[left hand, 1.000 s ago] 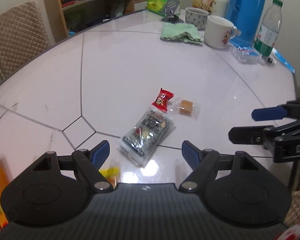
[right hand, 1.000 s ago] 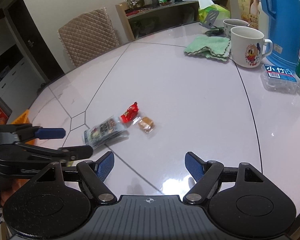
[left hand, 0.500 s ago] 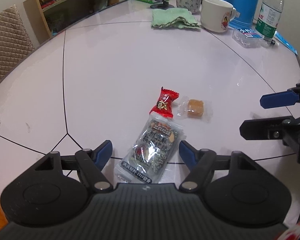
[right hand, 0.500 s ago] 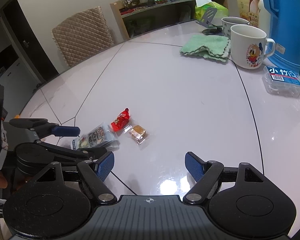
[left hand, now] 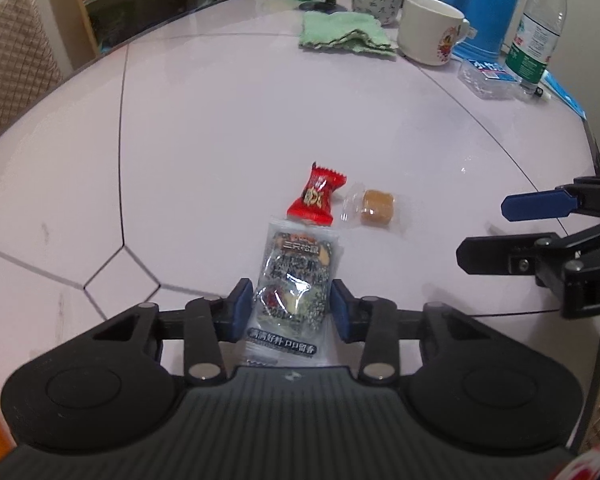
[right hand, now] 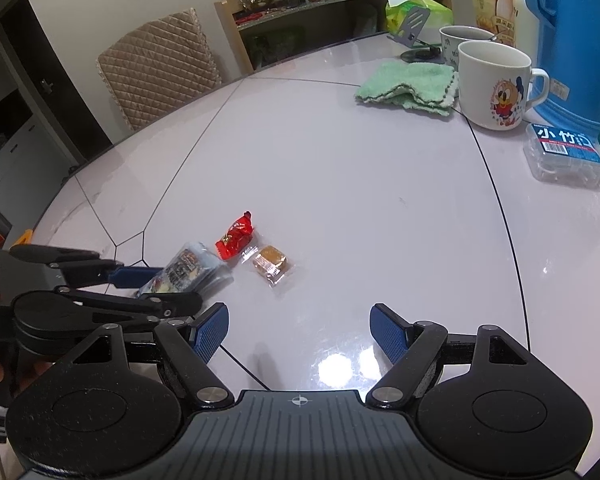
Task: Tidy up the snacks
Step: 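Grasp the clear seaweed snack pack with the left tool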
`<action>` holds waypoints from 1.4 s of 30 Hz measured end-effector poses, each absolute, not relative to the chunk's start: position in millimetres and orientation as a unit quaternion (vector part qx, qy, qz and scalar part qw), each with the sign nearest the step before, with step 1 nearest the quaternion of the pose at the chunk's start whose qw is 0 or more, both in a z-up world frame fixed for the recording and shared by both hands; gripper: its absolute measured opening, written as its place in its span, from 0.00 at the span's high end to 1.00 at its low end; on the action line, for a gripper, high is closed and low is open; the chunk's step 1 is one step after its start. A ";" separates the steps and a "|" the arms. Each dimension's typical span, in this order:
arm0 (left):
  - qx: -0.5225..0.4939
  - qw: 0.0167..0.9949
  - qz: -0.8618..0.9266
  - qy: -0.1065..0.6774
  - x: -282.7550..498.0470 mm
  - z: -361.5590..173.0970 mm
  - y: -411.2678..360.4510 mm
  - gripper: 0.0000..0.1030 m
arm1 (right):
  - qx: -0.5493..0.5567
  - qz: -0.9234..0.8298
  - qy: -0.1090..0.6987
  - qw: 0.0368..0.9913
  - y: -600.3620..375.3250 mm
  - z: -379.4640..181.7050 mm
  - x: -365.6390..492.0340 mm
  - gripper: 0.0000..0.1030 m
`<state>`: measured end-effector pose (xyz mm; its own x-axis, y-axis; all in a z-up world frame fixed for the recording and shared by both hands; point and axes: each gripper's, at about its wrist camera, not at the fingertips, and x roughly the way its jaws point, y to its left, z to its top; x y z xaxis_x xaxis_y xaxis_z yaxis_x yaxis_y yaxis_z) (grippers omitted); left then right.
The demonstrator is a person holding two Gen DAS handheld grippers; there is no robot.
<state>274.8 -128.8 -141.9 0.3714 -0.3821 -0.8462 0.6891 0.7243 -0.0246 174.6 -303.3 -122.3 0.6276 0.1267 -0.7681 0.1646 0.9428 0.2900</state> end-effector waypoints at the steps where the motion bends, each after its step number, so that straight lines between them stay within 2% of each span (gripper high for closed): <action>1: 0.166 0.810 -0.328 0.458 273.2 -141.4 -127.7 0.63 | 0.169 -0.011 0.432 0.886 -303.7 -122.6 174.3 0.25; 13: 0.156 0.810 -0.329 0.460 269.8 -141.4 -130.0 0.62 | 0.167 -0.009 0.434 0.885 -303.3 -123.9 168.7 0.25; 20: 0.162 0.823 -0.320 0.441 265.4 -136.8 -127.7 0.66 | 0.159 -0.007 0.430 0.889 -303.7 -123.9 169.6 0.25; 34: 0.106 0.856 -0.236 0.447 284.8 -115.3 -87.3 0.67 | 0.043 0.079 0.407 0.909 -283.8 -136.2 209.6 0.25; 38: 0.092 0.859 -0.214 0.457 287.3 -116.1 -74.1 0.67 | 0.009 0.108 0.418 0.902 -281.8 -148.0 225.3 0.41; 42: 0.080 0.858 -0.204 0.464 287.8 -115.8 -64.9 0.67 | -0.021 0.124 0.424 0.897 -279.0 -157.9 233.4 0.46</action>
<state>287.8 -64.9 -115.8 0.4863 -0.2759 -0.8291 0.4242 0.9041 -0.0520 233.4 -279.0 -157.9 0.6106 0.2038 -0.7653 -0.2396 0.9686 0.0667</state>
